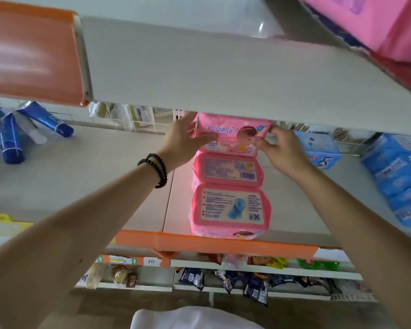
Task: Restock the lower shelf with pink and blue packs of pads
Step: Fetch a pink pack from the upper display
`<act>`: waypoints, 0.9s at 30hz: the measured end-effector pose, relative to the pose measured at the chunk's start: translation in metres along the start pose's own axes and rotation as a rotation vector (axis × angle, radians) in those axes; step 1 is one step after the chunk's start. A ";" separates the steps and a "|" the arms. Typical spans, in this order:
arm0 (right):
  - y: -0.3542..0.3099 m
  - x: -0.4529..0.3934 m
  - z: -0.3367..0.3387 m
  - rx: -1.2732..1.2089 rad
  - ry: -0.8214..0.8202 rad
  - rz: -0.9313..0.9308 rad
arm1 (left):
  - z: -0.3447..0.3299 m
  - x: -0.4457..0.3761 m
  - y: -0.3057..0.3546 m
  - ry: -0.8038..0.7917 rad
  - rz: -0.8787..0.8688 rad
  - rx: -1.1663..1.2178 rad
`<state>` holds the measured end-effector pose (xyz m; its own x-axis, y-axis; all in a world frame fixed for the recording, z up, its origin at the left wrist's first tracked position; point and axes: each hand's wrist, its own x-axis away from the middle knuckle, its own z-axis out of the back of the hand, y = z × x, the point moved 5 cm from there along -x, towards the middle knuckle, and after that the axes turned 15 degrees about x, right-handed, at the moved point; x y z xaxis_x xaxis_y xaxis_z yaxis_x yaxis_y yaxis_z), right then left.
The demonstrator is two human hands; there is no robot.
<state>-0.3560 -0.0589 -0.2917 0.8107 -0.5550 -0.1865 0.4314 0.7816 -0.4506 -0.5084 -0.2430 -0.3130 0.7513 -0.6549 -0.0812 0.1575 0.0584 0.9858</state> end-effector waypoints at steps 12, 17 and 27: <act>-0.001 0.001 -0.002 -0.006 -0.009 0.031 | -0.002 0.003 -0.005 -0.028 0.023 0.021; 0.006 0.007 -0.008 -0.042 -0.036 -0.014 | -0.004 0.009 -0.009 -0.039 -0.006 -0.012; 0.005 0.041 -0.003 0.092 0.061 -0.104 | -0.008 0.052 0.004 0.105 0.024 -0.097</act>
<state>-0.3223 -0.0788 -0.3041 0.7353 -0.6484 -0.1972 0.5484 0.7402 -0.3890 -0.4634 -0.2708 -0.3143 0.8175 -0.5707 -0.0778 0.1961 0.1488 0.9692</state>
